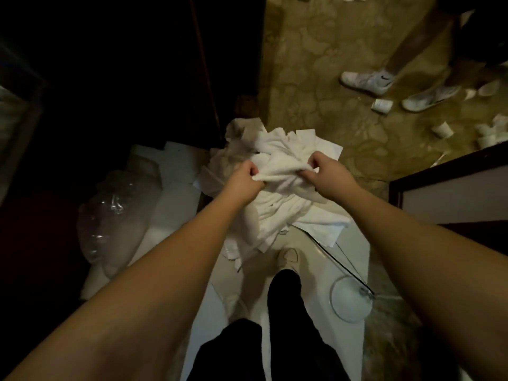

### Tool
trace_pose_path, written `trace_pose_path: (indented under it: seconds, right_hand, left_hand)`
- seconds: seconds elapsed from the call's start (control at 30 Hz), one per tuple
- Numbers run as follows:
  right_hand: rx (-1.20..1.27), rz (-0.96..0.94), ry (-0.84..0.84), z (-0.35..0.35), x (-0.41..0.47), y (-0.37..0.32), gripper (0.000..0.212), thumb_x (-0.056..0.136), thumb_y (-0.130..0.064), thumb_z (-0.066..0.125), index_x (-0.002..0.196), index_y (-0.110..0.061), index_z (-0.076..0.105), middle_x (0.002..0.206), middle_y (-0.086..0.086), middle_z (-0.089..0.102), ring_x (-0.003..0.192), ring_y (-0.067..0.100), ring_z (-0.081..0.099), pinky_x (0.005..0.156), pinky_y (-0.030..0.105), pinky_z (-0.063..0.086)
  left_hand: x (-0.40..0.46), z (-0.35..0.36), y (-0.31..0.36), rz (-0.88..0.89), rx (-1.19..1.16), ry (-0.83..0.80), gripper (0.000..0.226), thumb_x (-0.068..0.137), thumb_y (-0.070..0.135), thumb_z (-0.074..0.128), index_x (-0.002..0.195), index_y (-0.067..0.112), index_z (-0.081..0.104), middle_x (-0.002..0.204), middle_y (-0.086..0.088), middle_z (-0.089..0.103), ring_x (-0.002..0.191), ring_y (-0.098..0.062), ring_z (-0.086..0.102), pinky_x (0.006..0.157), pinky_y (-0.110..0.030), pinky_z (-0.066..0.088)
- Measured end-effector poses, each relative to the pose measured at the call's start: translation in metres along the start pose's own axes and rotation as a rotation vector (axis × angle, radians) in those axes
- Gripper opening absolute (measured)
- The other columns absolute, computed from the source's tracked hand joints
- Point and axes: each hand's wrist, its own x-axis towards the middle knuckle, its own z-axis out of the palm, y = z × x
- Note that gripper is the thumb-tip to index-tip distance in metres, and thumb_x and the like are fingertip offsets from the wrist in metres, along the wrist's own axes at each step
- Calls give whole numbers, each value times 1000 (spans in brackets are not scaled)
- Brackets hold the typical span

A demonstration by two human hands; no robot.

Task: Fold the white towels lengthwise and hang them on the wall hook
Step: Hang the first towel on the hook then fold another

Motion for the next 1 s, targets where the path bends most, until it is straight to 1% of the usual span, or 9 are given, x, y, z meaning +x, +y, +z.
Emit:
trace_pose_path:
  seconds: [0.2,0.37,0.47,0.53,0.6,0.73,0.87,0.93,1.0]
  right_hand:
    - [-138,-133,82,-63,-86,-62,25,96,-41,59,88,-18,50,82,0,57,82,26,55,64,38,40]
    - [-182,-233,103,-104,-150,-89,24,94,-39,63,87,-20,49,90,1,55,83,26,53,67,38,40]
    - [-233,-306,4,-126,-188,-93,23,91,-38,69,89,-23,52,101,3,56,89,23,51,71,35,35]
    - [-306,-329,-84,-135,-212,-92,25,89,-41,72,97,-25,55,112,4,56,95,21,49,77,32,35]
    - [-306,-351,-151,-137,-237,-89,41,86,-41,75,119,-23,58,129,6,56,105,20,51,84,31,39]
    - [-55,-417,-259,-138,-305,-89,91,79,-45,83,154,-27,34,155,0,42,136,19,46,105,32,40]
    - [-78,-512,-359,-140,-381,-102,73,81,-49,80,145,-33,49,123,-19,58,108,3,56,86,19,45]
    - [-127,-555,-367,-140,-416,-111,64,81,-50,79,138,-29,57,121,-10,62,110,12,59,89,29,50]
    - [-146,-564,-364,-142,-441,-119,58,81,-50,78,132,-28,62,118,-6,64,108,14,60,82,26,47]
  left_hand:
    - [-105,-62,59,-88,-81,-205,46,81,39,79,119,19,62,110,-1,65,101,-21,62,89,-40,53]
    - [-188,-90,97,-83,-295,-219,39,84,25,78,121,21,67,106,-3,74,101,-24,69,83,-40,57]
    - [-237,-94,111,14,-300,-148,43,84,15,76,125,21,67,114,-4,72,110,-24,67,98,-42,52]
    - [-273,-93,121,100,-241,-83,33,82,12,76,110,28,71,107,1,73,104,-17,68,95,-36,53]
    - [-312,-88,128,159,-179,-23,29,80,11,75,94,35,72,97,6,73,95,-10,68,84,-28,53]
    - [-389,-64,140,221,-37,78,24,79,13,72,92,33,72,90,7,71,89,-11,66,73,-25,47]
    - [-473,-47,147,234,108,130,23,84,15,70,103,26,75,94,4,71,91,-13,66,74,-25,51]
    - [-517,-46,149,237,143,142,26,86,13,68,108,24,74,97,3,73,94,-15,68,81,-30,56]
    - [-550,-49,149,237,157,161,26,86,13,67,109,23,75,99,0,74,95,-17,69,88,-36,57]
